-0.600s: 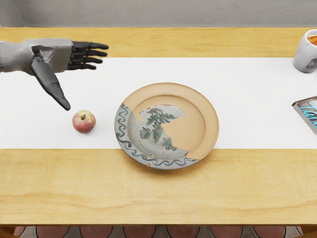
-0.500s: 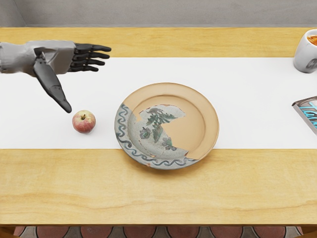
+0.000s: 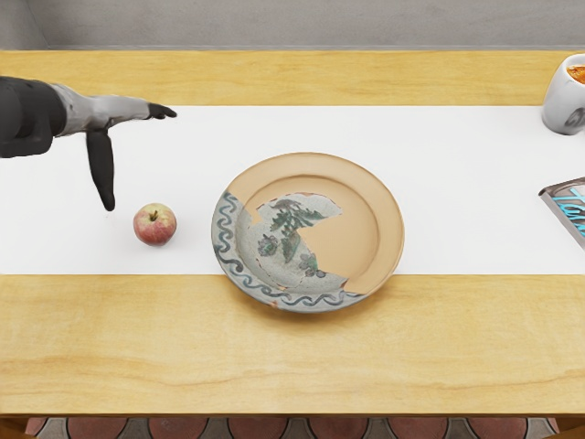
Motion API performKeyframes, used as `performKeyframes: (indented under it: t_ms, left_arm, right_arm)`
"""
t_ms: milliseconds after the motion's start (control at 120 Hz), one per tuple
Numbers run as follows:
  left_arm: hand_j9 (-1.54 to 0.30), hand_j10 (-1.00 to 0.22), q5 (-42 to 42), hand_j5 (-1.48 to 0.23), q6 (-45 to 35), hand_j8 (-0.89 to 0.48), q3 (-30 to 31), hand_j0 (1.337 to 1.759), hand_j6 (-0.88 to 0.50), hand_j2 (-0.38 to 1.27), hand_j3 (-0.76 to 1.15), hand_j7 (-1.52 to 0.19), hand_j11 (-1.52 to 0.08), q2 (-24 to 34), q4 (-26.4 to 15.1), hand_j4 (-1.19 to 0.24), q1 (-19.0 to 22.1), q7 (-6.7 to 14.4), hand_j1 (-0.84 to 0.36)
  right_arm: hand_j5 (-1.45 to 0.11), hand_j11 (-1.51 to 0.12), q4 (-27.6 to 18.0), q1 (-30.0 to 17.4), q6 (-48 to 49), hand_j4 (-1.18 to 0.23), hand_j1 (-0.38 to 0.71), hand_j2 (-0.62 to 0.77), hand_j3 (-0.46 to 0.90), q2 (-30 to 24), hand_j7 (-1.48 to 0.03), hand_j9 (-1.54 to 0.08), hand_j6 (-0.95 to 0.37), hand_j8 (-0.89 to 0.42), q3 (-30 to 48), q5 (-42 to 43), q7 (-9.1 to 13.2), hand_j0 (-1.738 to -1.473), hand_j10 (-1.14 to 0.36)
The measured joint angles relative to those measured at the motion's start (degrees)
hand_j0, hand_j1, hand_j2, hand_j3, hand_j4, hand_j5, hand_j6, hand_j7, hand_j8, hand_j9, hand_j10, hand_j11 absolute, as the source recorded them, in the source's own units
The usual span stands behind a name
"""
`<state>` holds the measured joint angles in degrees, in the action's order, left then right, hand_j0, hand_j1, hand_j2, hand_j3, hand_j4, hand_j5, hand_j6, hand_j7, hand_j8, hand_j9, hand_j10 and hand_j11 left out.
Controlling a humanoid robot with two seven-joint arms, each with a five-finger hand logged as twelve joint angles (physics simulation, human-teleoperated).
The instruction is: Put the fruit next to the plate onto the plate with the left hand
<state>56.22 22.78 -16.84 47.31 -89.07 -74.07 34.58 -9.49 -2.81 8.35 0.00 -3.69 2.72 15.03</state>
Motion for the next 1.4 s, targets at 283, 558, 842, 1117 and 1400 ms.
performKeyframes:
  t_ms: [283, 558, 842, 1117, 1400]
  left_arm:
    - [-0.04, -0.03, 7.4, -0.04, -4.7, -0.03, 1.4, 1.658, -0.04, 0.01, 0.00, -0.04, -0.04, -2.6, -2.6, -0.03, 8.6, 0.4, 0.32]
    - [-0.10, -0.08, 14.3, -0.10, -7.2, -0.08, 1.5, 1.658, -0.08, 0.02, 0.00, -0.10, -0.10, -6.8, -2.2, -0.08, 10.8, 0.4, 0.26]
    - [-0.13, -0.10, 18.4, -0.13, -7.3, -0.10, 1.5, 1.658, -0.11, 0.02, 0.00, -0.13, -0.13, -9.1, 0.5, -0.10, 13.5, 0.4, 0.23]
    - [-0.23, -0.18, 20.8, -0.23, -9.2, -0.18, 1.5, 1.658, -0.18, 0.04, 0.00, -0.23, -0.23, -9.4, 1.4, -0.18, 15.4, 0.4, 0.14]
    - [-0.31, -0.25, 22.2, -0.31, -11.4, -0.25, 1.5, 1.658, -0.25, 0.05, 0.00, -0.31, -0.31, -9.6, 1.5, -0.25, 16.7, 0.4, 0.06]
  right_arm:
    - [0.00, 0.00, 0.0, -0.1, 0.0, 0.00, -0.35, 0.00, 0.00, 0.0, 0.00, 0.00, 0.00, 0.00, 0.0, 0.0, 0.0, -1.658, 0.00]
    - [0.00, 0.00, 0.0, -0.2, 0.0, 0.00, -0.35, 0.00, 0.00, 0.0, 0.00, 0.00, 0.00, 0.00, 0.0, 0.0, 0.0, -1.658, 0.00]
    - [0.00, 0.00, 0.0, -0.3, 0.0, 0.00, -0.35, 0.00, 0.00, 0.0, 0.00, 0.00, 0.00, 0.00, 0.0, 0.0, 0.0, -1.658, 0.00]
    - [0.00, 0.00, 0.0, -0.3, 0.0, 0.00, -0.35, 0.00, 0.00, 0.0, 0.00, 0.00, 0.00, 0.00, 0.0, 0.0, 0.0, -1.658, 0.00]
    - [0.00, 0.00, 0.0, -0.4, 0.0, 0.00, -0.35, 0.00, 0.00, 0.0, 0.00, 0.00, 0.00, 0.00, 0.0, 0.0, 0.0, -1.658, 0.00]
